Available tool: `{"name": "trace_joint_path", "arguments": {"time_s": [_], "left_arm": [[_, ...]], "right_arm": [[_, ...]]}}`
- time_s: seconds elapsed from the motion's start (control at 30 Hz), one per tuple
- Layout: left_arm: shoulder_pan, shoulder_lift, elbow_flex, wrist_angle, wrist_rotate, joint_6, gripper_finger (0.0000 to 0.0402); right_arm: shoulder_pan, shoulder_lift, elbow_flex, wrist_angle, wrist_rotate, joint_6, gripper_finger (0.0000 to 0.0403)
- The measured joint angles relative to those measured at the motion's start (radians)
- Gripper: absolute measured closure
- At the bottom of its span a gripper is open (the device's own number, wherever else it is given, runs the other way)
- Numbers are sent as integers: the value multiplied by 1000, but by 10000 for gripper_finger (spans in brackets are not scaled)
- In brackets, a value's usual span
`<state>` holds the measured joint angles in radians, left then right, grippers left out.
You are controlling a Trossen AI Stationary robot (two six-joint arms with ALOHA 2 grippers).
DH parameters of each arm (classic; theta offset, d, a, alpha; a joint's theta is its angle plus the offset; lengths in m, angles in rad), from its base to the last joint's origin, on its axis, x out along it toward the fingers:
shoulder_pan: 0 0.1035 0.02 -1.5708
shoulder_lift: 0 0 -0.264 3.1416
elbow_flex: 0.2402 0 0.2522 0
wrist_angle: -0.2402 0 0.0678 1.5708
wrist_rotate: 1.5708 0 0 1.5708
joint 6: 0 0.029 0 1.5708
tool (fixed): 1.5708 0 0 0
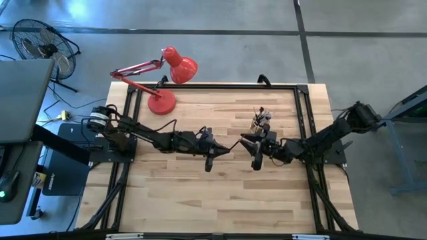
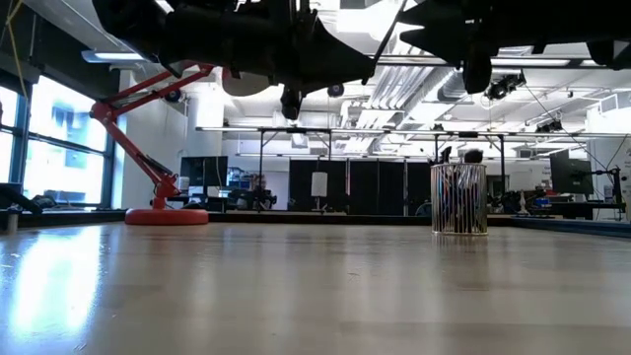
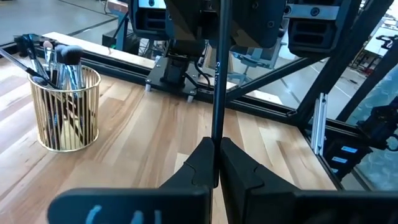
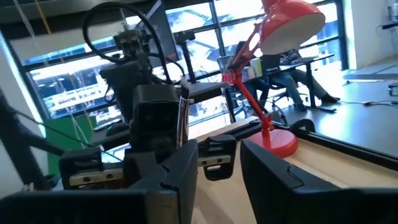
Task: Put items in baskets/containers
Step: Put the black brush into the gold holder
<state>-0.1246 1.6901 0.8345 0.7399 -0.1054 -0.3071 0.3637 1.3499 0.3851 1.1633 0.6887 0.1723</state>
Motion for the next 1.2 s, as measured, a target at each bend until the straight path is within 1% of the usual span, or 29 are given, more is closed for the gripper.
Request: {"name": "trace_joint_path", "arguments": {"time_s": [0.23, 0.43, 0.57, 0.73, 0.83, 1.0, 1.07, 1.13, 1.2], "left_arm": [[0, 0, 1, -5, -3, -9, 396], [1, 0, 1, -11, -13, -14, 396], [1, 0, 1, -11, -13, -14, 396], [0, 0, 1, -11, -9, -13, 396], [0, 0, 1, -12, -10, -13, 396], [0, 0, 1, -18, -13, -14, 396], [0, 0, 1, -19, -13, -14, 396], [0, 0, 1, -18, -13, -14, 396], [0, 0, 1, -18, -13, -14, 396]], "right_arm": [[0, 0, 0, 13, -11, -50, 301], [1, 0, 0, 64, 57, -98, 308], [1, 0, 0, 93, 58, -110, 307], [8, 0, 0, 93, 48, -105, 298], [12, -13, 0, 92, 71, -124, 287], [12, -67, 0, 97, 152, -174, 270], [12, -89, 1, 97, 168, -192, 266], [12, -103, 1, 96, 152, -197, 263], [12, -108, 1, 90, 106, -184, 260]]}}
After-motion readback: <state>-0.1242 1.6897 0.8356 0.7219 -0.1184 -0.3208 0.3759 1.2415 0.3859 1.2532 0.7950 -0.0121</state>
